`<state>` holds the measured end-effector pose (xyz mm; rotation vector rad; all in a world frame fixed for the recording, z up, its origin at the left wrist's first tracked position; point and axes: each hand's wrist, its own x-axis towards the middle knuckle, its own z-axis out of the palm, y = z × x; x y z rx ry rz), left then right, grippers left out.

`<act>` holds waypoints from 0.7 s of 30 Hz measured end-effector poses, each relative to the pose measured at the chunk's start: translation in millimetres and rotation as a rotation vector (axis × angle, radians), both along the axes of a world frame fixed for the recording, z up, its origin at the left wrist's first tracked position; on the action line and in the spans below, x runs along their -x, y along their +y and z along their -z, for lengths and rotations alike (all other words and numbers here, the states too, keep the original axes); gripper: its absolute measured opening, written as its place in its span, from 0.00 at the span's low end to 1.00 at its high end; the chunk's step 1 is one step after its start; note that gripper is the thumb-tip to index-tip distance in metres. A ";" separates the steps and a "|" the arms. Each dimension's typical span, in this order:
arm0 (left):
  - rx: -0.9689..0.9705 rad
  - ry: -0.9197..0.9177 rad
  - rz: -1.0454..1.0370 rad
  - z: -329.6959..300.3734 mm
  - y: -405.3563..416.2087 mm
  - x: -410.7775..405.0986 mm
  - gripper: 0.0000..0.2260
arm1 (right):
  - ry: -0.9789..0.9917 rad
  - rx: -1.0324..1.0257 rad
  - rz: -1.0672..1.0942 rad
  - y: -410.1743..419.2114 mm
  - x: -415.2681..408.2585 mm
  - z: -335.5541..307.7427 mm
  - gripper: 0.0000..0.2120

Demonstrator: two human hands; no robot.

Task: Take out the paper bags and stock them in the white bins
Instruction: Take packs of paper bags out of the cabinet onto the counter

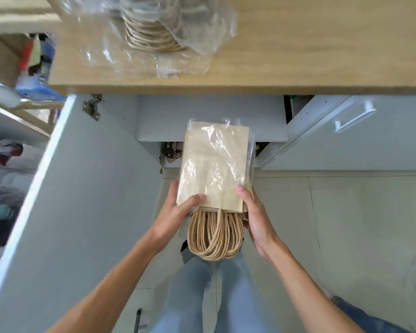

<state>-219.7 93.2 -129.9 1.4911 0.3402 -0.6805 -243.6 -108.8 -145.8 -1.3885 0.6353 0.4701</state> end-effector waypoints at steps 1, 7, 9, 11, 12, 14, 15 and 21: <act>0.004 -0.003 0.014 -14.9 2.7 8.8 0.41 | 0.001 -0.006 0.003 1.8 10.7 -14.9 0.39; 0.026 -0.045 0.066 -88.7 11.4 41.6 0.40 | -0.034 0.022 -0.010 3.7 46.4 -94.4 0.33; 0.036 -0.065 0.057 -108.8 10.1 45.1 0.40 | -0.067 0.033 0.001 4.9 49.5 -117.8 0.32; 0.052 -0.084 0.036 -125.8 8.4 47.0 0.39 | -0.094 0.037 0.018 7.9 51.7 -139.0 0.32; 0.061 -0.092 0.025 -132.6 7.0 47.7 0.38 | -0.105 0.041 0.026 8.9 53.2 -148.0 0.32; 0.074 -0.118 0.029 -144.0 2.5 47.7 0.36 | -0.127 0.044 0.041 8.1 55.1 -162.3 0.30; 0.079 -0.130 0.043 -149.4 -0.9 46.2 0.36 | -0.135 0.043 0.045 6.5 54.4 -169.2 0.29; 0.120 -0.163 0.081 -174.2 -35.0 9.0 0.34 | -0.135 0.054 0.099 -23.7 25.3 -196.6 0.29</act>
